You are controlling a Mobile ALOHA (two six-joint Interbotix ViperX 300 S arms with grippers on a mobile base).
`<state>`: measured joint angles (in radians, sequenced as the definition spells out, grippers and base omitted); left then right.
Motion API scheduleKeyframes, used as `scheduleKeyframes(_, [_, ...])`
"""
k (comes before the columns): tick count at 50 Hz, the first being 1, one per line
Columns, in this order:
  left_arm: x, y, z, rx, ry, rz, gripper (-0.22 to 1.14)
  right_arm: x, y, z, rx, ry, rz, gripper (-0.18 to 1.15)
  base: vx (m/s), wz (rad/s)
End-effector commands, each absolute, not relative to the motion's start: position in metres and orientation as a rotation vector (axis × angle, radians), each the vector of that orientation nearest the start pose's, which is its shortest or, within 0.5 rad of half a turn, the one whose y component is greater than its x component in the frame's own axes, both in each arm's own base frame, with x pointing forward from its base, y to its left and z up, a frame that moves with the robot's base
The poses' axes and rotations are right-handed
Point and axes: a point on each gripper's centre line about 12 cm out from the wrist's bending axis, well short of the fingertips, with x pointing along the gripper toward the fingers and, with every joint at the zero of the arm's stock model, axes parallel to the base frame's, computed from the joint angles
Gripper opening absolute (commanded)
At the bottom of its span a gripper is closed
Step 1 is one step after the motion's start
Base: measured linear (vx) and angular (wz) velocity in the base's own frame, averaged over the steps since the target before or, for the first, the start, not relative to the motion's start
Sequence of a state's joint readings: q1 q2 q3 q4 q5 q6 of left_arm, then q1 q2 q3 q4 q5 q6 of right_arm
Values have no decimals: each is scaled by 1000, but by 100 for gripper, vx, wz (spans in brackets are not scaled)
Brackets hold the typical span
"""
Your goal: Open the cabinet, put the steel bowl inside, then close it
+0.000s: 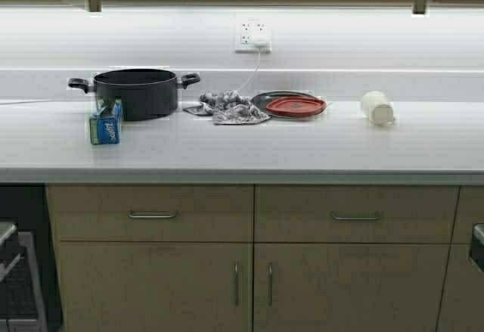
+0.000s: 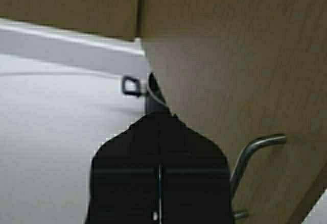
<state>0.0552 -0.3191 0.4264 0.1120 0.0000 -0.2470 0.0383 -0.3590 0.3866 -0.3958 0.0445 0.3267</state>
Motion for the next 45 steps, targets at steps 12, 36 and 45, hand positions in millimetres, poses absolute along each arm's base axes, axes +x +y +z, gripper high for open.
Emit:
scheduleKeyframes(12, [349, -22, 405, -116, 27, -64, 4, 287, 19, 398, -17, 40, 58, 7, 3, 2])
scheduleKeyframes(36, [378, -74, 419, -119, 1, -197, 4, 255, 36, 388, -9, 56, 126, 7, 10, -1])
scheduleKeyframes(45, [401, -103, 426, -122, -7, -256, 4, 276, 40, 391, 8, 79, 126, 7, 12, -5])
